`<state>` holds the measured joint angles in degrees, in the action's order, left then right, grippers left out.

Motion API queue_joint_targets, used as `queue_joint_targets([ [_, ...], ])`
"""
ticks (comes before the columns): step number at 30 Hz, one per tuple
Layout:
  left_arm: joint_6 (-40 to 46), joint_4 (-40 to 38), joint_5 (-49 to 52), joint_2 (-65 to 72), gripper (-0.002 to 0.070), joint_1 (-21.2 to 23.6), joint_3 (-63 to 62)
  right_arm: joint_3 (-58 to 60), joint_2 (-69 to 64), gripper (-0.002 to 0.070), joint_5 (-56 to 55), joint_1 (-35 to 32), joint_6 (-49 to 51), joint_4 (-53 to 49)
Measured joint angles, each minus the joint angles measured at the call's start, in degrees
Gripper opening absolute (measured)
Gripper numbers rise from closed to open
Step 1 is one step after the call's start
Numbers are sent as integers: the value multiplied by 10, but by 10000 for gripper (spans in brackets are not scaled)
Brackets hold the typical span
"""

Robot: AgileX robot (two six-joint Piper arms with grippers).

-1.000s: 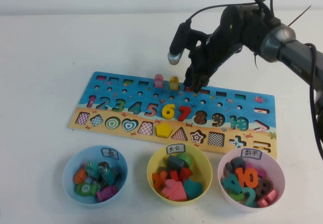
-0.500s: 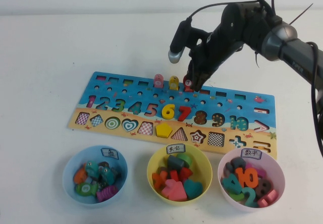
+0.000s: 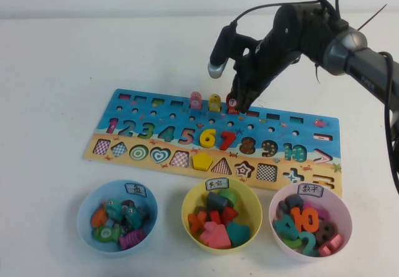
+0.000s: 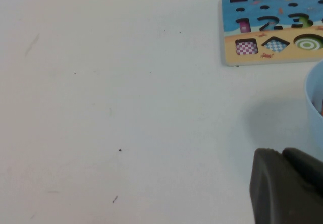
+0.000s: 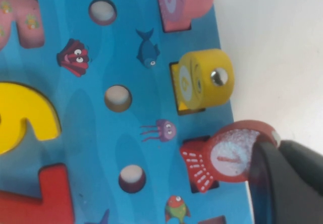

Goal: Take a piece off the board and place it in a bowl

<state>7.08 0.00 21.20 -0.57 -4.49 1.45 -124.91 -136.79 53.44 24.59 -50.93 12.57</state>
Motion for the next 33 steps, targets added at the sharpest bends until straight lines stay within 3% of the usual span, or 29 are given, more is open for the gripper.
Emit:
queue_joint_targets([
  [20,0,0,0,0,-5,0,0,0,0,2,46,0,2,0],
  [23,0,0,0,0,-5,0,0,0,0,86,33,0,40,0],
  [28,0,0,0,0,-5,0,0,-12,6,319,27,-5,195,0],
  [33,0,0,0,0,-5,0,0,-63,7,357,60,-18,355,-1],
])
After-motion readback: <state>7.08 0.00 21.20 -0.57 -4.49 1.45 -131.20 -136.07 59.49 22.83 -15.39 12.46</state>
